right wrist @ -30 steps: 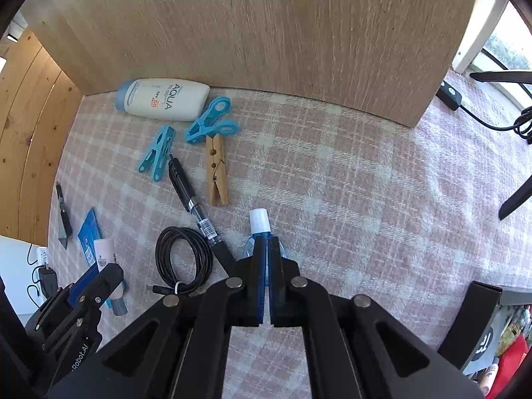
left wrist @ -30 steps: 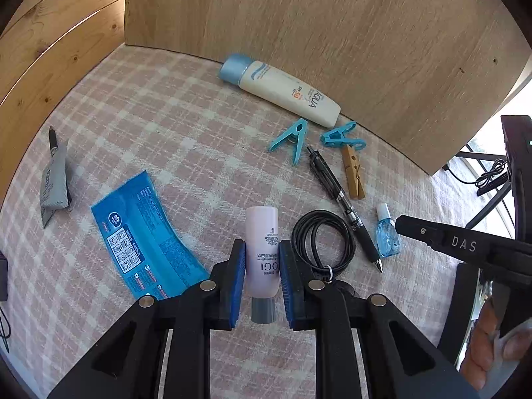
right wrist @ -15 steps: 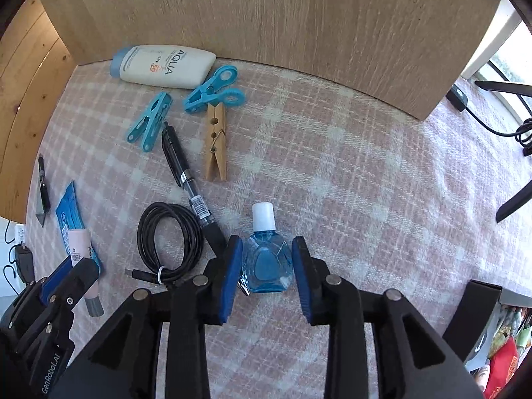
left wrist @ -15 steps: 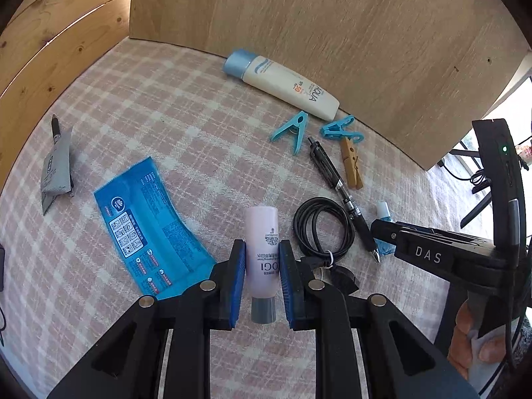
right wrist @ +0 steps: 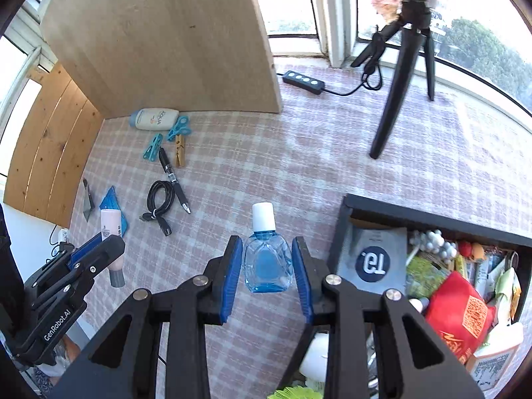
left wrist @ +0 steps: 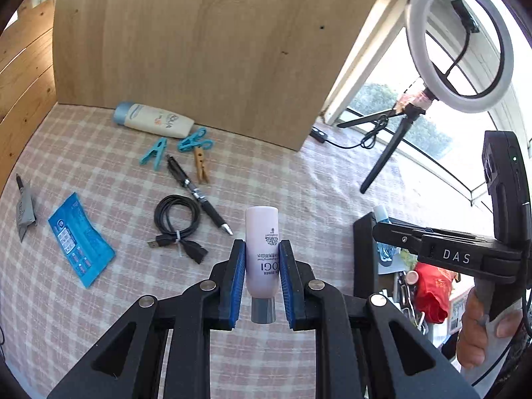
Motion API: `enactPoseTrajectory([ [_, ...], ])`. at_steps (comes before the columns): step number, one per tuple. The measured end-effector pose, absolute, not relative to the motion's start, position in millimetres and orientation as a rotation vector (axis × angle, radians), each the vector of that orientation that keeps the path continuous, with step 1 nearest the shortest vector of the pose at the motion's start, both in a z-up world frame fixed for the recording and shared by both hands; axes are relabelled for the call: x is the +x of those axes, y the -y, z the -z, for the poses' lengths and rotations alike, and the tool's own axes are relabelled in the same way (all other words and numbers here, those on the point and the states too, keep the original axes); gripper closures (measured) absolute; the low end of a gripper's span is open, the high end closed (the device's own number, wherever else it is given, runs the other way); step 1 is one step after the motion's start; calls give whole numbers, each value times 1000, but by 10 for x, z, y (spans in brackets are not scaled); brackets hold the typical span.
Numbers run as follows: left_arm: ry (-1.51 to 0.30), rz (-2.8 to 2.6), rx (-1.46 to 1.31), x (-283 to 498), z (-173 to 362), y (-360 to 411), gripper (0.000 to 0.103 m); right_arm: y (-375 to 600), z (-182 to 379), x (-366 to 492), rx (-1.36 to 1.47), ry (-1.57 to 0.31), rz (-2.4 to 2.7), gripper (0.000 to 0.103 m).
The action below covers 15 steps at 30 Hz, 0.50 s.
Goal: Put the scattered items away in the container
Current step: 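Carry both bottles to the black box and open both grippers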
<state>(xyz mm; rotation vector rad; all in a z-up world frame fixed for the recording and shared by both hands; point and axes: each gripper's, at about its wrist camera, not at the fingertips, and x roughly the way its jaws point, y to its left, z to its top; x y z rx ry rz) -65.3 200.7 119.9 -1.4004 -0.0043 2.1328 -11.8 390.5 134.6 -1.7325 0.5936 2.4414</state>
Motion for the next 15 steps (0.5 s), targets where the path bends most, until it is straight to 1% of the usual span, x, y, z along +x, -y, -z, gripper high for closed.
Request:
enactPoseTrajectory([
  [8, -132, -1886, -1305, 262, -1388, -3031, 84, -5022, -1538, 999, -1556, -603, -2302, 73],
  [15, -264, -1729, -1267, 1032, -1358, -3535, 84, -5617, -1578, 1565, -1480, -641, -2209, 73],
])
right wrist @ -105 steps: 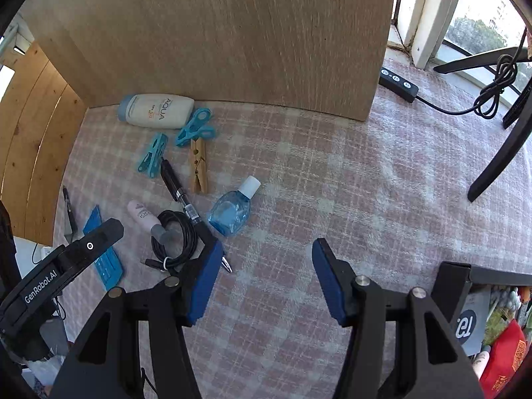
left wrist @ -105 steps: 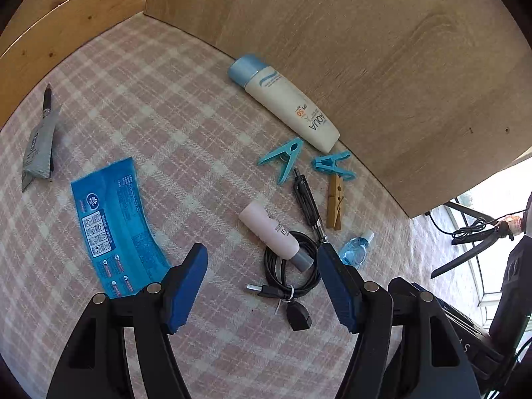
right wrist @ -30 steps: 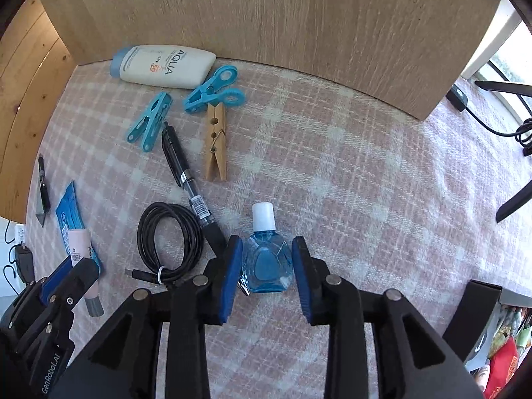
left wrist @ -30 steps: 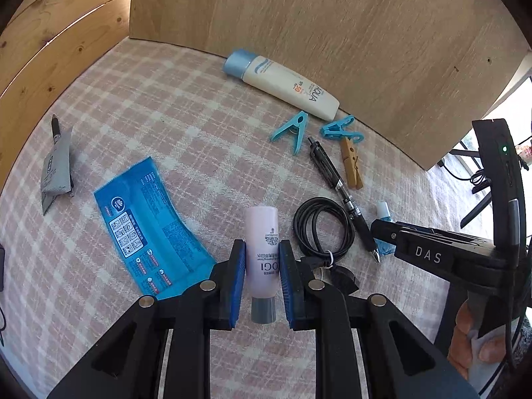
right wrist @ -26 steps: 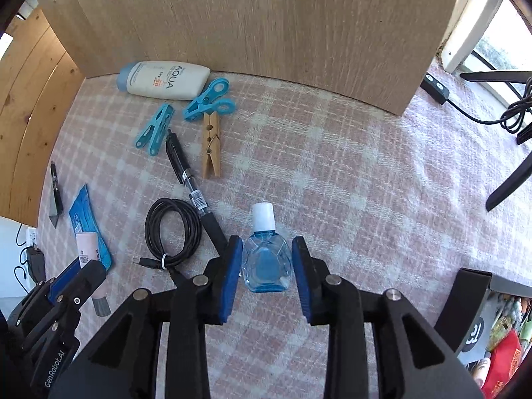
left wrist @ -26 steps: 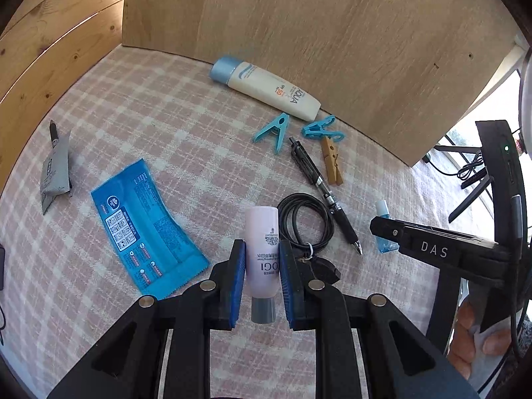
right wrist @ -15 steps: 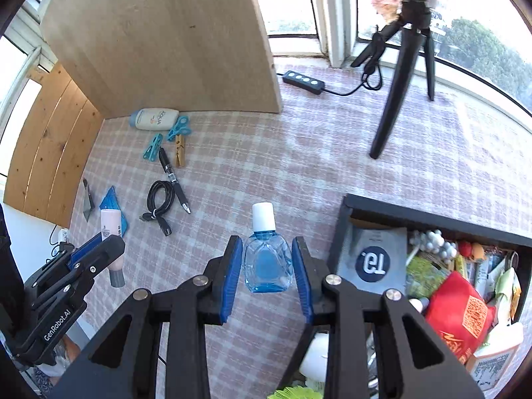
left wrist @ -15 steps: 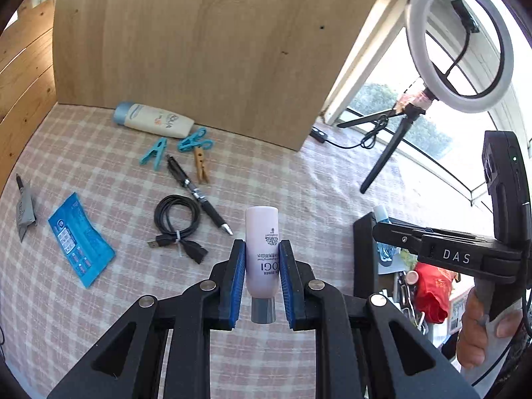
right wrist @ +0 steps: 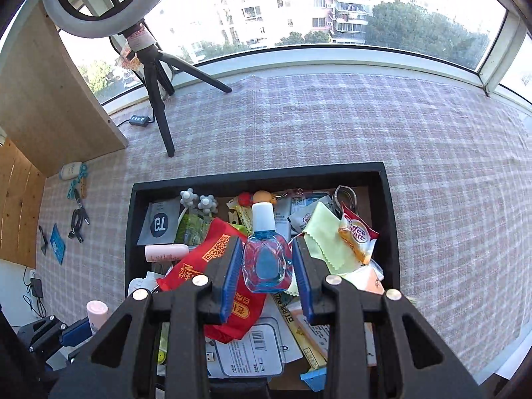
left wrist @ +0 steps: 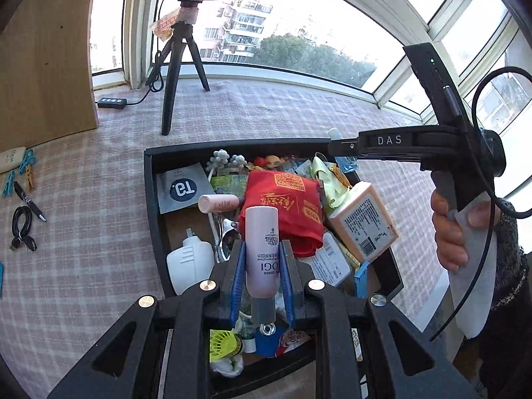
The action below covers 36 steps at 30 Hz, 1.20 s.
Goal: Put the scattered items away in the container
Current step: 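Carry both bottles to the black box and open both grippers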
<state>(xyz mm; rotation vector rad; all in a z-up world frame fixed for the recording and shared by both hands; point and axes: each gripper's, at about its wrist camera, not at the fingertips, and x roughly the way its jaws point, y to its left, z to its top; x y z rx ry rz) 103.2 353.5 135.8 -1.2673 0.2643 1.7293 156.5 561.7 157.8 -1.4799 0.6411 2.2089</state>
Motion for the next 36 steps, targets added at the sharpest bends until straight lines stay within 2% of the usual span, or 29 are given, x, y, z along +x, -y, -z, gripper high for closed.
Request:
enactPoseTrajectory([
  [2, -303, -1723, -1267, 1155, -1315, -3612, 83, -5693, -1565, 1622, -1467, -656, -2211, 72],
  [3, -322, -1719, -1272, 1198, -1288, -3633, 78, -5722, -1550, 1633, -1469, -670, -2205, 71],
  [4, -340, -1717, -1279, 1230, -1263, -3650, 59, -5749, -1543, 1639, -1470, -685, -2200, 67],
  [5, -347, -1727, -1278, 1249, -1252, -3646, 43, -5773, -1556, 1653, -1458, -696, -2202, 61],
  [6, -348, -1734, -1274, 1265, -1245, -3633, 42, -5787, -1568, 1658, -1444, -699, -2207, 58],
  [28, -270, -1786, -1332, 1120, -1214, -3090, 42, -5337, -1868, 1410, -1458, -744, -2362, 56],
  [36, -215, -1836, -1345, 977, -1219, -2705, 42, -4924, -2019, 1337, -1509, -695, -2454, 56],
])
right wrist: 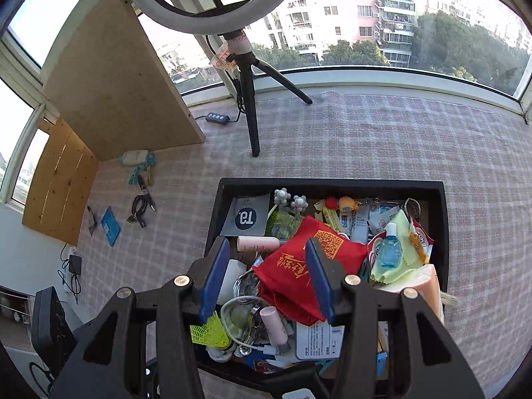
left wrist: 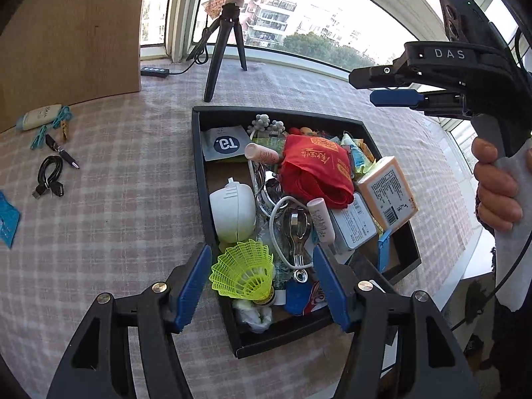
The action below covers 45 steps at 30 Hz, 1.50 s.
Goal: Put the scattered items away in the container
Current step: 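Carry both bottles to the black box and open both grippers, then move both grippers back toward the black pen and cable on the floor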
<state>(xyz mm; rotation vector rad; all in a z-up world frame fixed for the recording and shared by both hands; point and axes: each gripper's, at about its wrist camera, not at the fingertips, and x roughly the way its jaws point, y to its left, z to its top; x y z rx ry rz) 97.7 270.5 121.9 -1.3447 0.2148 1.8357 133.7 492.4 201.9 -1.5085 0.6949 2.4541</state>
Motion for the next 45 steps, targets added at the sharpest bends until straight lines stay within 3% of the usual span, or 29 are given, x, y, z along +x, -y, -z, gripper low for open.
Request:
enactPoseTrajectory([
  [15, -106, -2060, -1405, 483, -1109, -1812, 42, -3908, -1940, 894, -1671, -607, -2610, 55],
  [32, -2, -2414, -1455, 91, -1139, -434, 42, -2603, -1623, 222, -1816, -261, -2718, 54],
  [45, 48, -2502, -1481, -194, -1053, -39, 42, -2008, -1360, -206, -1833, -60, -2806, 54],
])
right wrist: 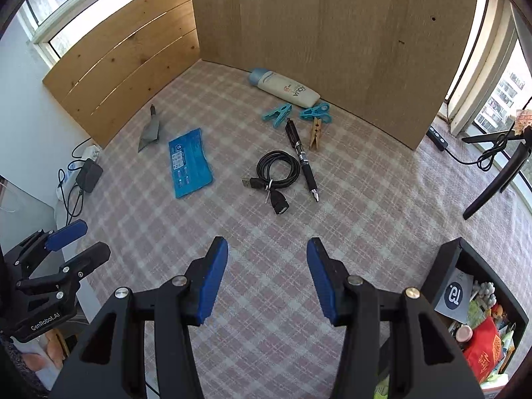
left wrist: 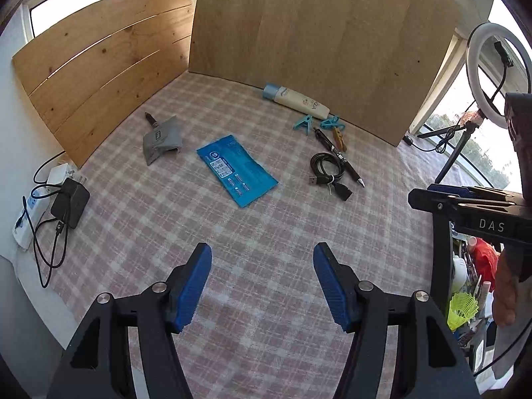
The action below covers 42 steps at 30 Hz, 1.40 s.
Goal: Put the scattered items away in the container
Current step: 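Move both grippers back toward the black pen and cable on the floor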
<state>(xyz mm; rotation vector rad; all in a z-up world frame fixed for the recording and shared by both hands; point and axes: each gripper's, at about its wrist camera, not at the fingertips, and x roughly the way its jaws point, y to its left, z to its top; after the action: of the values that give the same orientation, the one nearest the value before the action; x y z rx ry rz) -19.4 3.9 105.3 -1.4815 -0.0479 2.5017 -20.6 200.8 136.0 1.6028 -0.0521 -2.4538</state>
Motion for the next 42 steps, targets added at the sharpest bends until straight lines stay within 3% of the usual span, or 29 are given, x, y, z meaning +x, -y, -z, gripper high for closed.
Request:
enactPoseTrajectory([
  [10, 37, -2492, -1520, -453, -840, -126, 42, -1978, -1015, -520, 1666, -30, 2414, 54],
  [29, 17, -2306, -1581, -1021, -493, -256, 42, -2223, -721, -1080, 1785, 18, 2347, 54],
  [42, -171, -2179, -1616, -1722, -161, -1035, 44, -2424, -381, -1423, 1855, 22, 2340, 54],
])
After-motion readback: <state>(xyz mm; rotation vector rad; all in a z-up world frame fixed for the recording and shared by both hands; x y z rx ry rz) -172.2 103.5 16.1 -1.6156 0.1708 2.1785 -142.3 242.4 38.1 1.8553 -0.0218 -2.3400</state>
